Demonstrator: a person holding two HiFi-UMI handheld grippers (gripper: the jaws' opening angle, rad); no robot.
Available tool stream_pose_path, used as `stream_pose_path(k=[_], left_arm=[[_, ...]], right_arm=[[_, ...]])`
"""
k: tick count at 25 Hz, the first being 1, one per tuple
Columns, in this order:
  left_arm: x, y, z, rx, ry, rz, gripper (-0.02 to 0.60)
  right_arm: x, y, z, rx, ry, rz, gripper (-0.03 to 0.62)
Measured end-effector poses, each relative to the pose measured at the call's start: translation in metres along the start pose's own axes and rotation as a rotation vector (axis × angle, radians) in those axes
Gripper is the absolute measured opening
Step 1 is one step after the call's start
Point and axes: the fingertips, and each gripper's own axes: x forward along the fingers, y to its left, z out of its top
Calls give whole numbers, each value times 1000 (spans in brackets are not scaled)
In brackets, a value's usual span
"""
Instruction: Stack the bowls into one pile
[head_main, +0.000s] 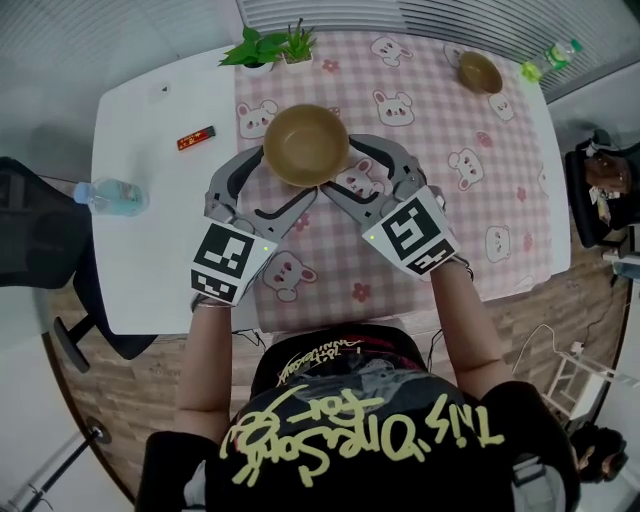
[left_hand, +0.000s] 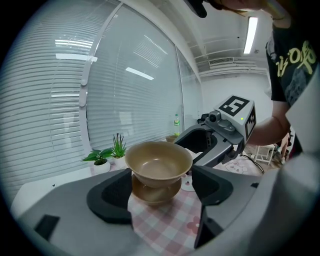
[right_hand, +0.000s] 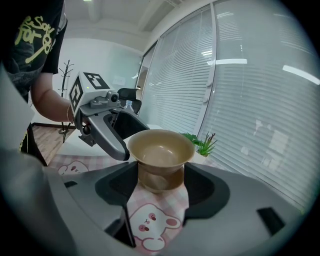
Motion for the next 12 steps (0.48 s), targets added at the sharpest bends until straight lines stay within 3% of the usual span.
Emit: stream_pose_path(k=[12], left_arm=[[12, 2, -15, -35, 24, -15, 387]], right_arm=[[12, 1, -18, 39, 37, 5, 273]])
